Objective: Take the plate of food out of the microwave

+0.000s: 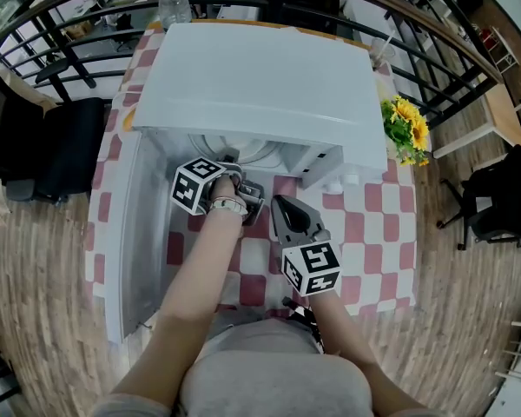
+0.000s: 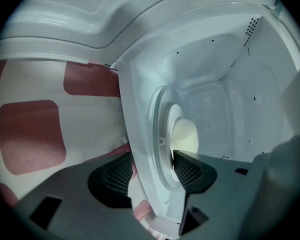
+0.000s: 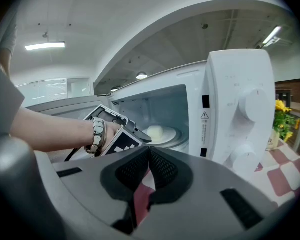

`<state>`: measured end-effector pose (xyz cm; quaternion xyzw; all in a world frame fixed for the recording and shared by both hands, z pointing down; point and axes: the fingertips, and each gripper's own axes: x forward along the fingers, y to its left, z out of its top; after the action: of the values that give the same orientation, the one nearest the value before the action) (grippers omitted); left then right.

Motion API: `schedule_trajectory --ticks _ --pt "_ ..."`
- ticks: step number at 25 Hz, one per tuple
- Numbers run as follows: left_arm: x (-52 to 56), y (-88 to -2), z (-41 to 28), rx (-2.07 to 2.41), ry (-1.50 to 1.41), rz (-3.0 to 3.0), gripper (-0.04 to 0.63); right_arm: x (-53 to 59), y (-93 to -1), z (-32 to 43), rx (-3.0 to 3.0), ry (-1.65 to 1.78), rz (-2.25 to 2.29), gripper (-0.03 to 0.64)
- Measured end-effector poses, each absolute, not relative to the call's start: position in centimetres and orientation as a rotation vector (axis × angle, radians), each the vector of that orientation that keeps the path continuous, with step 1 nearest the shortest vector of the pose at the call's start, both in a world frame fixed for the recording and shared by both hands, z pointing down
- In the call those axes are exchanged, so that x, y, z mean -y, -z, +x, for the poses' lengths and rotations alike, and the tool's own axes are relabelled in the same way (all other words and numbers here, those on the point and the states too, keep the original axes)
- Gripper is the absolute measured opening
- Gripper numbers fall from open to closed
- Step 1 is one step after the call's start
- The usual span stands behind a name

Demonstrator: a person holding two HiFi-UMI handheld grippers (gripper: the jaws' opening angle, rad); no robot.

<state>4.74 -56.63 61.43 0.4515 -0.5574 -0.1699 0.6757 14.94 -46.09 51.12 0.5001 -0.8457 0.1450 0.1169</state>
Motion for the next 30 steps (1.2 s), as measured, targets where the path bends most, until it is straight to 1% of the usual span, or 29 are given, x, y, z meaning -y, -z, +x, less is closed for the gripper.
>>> schedule_trajectory --ticks 4,10,14,23,24,30 --pt "56.2 -61.1 4.8 1.237 0.371 1.038 0.237 45.9 -51.0 14.8 2.48 -0.426 1.464 0.026" --pt "55.6 -60.5 4.9 1.214 0.362 1.078 0.172 45.5 -50.9 14.6 2.483 -0.426 1.463 0.026" --pt "55.3 -60.2 4.9 1.176 0.389 1.077 0.129 45.4 -51.0 14.9 2.475 -0.434 1.476 0.026" --pt "55.0 -59.6 4.8 1.115 0.456 1.056 0.063 45.3 -51.0 15.1 2.47 -0.444 1.493 0.026" --pt "55.0 -59.5 4.8 1.115 0.461 1.057 0.035 45.3 -50.9 15.1 2.472 -0.443 1.492 0.026" --pt "55.0 -59.4 4.7 1.099 0.499 1.06 0.032 45.3 -51.0 15.4 2.466 -0.443 1.501 0.026"
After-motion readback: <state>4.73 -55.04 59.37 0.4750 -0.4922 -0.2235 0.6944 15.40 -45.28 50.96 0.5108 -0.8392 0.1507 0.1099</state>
